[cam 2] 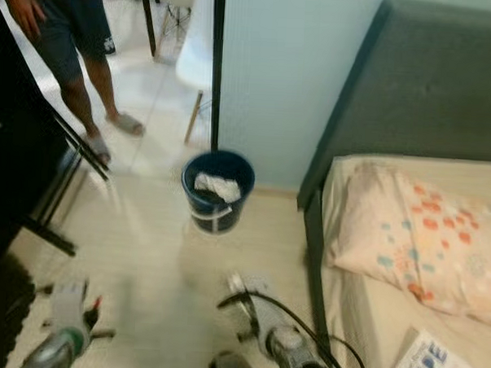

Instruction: Clean up the room

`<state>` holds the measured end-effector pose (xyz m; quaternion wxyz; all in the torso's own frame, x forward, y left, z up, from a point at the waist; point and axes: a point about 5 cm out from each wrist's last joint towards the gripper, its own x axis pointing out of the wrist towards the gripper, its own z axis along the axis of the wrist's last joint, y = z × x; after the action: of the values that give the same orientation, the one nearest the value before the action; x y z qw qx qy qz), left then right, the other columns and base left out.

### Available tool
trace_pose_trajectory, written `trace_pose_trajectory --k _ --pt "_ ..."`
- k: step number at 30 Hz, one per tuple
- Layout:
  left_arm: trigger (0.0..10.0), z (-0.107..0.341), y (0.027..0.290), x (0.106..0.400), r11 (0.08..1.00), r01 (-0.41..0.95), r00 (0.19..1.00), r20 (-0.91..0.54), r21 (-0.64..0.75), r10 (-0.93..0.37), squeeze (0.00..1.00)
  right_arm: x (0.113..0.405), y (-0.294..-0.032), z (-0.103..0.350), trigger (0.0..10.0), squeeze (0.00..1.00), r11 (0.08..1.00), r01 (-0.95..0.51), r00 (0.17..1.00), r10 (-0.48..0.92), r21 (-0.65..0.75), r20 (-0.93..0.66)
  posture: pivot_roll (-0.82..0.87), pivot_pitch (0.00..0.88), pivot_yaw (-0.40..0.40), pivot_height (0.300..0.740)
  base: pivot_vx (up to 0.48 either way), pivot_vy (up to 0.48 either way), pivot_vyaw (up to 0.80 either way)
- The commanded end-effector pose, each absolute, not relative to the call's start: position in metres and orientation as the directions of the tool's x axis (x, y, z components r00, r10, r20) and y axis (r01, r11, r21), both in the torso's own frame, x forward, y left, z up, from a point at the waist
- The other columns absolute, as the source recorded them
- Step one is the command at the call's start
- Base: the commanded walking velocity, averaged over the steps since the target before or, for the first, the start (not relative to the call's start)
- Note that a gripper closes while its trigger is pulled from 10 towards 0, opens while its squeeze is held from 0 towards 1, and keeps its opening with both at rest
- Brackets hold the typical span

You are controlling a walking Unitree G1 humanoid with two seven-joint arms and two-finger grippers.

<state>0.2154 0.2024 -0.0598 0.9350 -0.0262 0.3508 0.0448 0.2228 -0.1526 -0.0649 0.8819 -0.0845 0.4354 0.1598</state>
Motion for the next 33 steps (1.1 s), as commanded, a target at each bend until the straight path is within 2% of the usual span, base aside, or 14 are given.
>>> trace_pose_trajectory --k 1,4,22,31,33 --pt "10.0 -0.068 0.205 0.202 0.994 -0.111 0.715 -0.696 -0.013 0.071 0.0 0.226 -0.15 -0.063 10.0 0.0 0.933 -0.36 0.577 0.212 -0.013 -0.789 -0.02 0.0 0.013 0.74 0.48 0.0 -0.78" --pt "10.0 -0.067 0.204 0.204 0.995 -0.102 0.719 -0.692 -0.014 0.064 0.0 0.227 -0.15 -0.062 10.0 0.0 0.936 -0.351 0.582 0.213 -0.006 -0.785 -0.02 0.0 0.014 0.74 0.48 0.0 -0.78" --pt "10.0 -0.056 0.196 0.222 0.996 -0.077 0.775 -0.631 -0.052 0.027 0.0 0.252 -0.129 -0.045 10.0 0.0 0.906 -0.423 0.63 0.279 -0.019 -0.725 -0.02 0.0 0.015 0.74 0.48 0.0 0.0" --pt "10.0 -0.048 0.181 0.236 0.998 0.032 0.807 -0.588 -0.052 -0.057 0.0 0.259 -0.122 -0.04 10.0 0.0 0.9 -0.435 0.635 0.283 -0.03 -0.719 -0.02 0.0 0.018 0.74 0.48 0.0 0.0" --pt "10.0 -0.047 0.178 0.237 0.997 0.056 0.809 -0.583 -0.053 -0.076 0.0 0.258 -0.123 -0.041 10.0 0.0 0.901 -0.434 0.628 0.282 -0.026 -0.726 -0.02 0.001 0.018 0.74 0.48 0.0 -0.73"
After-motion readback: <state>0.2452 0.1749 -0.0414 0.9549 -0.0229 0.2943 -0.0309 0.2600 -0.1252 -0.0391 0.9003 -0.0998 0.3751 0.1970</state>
